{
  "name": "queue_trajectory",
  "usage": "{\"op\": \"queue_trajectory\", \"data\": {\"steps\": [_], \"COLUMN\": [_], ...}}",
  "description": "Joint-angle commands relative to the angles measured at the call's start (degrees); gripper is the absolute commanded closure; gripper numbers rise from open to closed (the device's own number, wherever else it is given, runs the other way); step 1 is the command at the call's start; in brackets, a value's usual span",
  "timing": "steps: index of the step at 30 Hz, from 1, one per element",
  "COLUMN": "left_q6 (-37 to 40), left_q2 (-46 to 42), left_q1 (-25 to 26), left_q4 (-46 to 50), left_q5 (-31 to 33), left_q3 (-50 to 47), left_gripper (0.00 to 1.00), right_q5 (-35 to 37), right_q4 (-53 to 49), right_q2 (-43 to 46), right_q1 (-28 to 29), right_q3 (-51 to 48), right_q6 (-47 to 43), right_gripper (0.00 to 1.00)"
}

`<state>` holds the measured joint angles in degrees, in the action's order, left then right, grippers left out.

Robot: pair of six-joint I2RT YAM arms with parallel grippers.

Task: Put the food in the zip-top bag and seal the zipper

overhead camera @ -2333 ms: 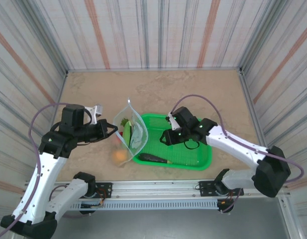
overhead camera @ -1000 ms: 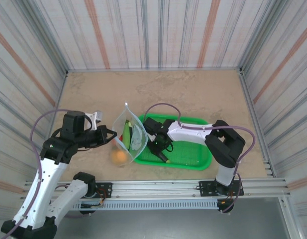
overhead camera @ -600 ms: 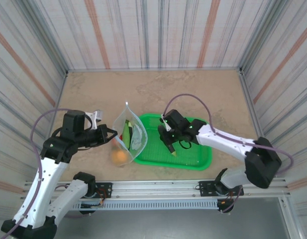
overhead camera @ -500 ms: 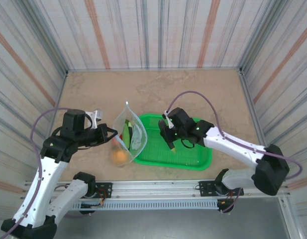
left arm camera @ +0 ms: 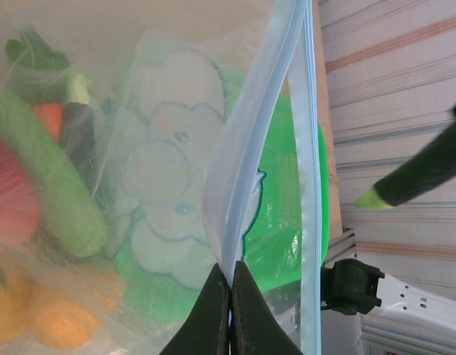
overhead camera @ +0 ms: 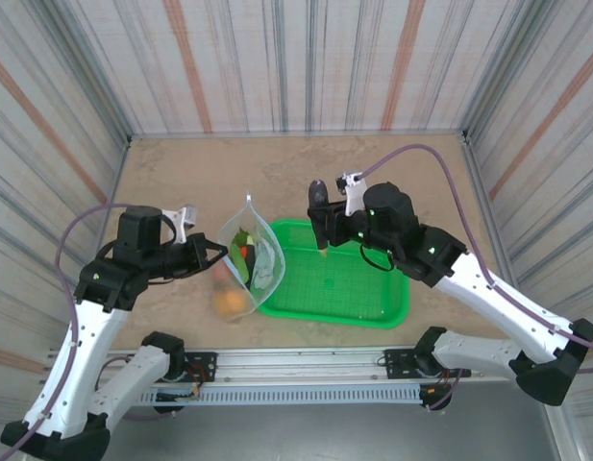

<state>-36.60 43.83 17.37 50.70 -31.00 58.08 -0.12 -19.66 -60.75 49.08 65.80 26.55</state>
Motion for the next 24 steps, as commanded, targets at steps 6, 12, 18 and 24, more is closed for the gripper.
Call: {"op": "queue_trajectory", "data": {"steps": [6,12,18,24], "left_q6": [-1.3,-1.3,-1.5,-1.4], "left_q2": [0.9,1.2,1.2,1.5], "left_q1": [0.3,0.2,0.2,0.3], "left_q4": [-1.1,-1.2,-1.6,-1.6], "left_q5": [-2.3,-2.2,-2.2,-2.4], "left_q3": [2.2,2.4,2.0,2.8], "left_gripper": [1.00,1.00,1.00,1.00], "right_q5": [-0.5,-0.2,4.9,9.8], "right_q4": [7.1,11.5,26.1,29.5], "right_q2": [-6.8,-12.6,-14.7,-19.2], "right_q1": [8.1,11.5,15.4,20.6], "right_q3": [9.3,9.5,-0.7,-4.1], "right_q6": [-0.4,-0.9,2.0,2.5], "right_gripper": [0.70,0.70,0.67,0.67]}}
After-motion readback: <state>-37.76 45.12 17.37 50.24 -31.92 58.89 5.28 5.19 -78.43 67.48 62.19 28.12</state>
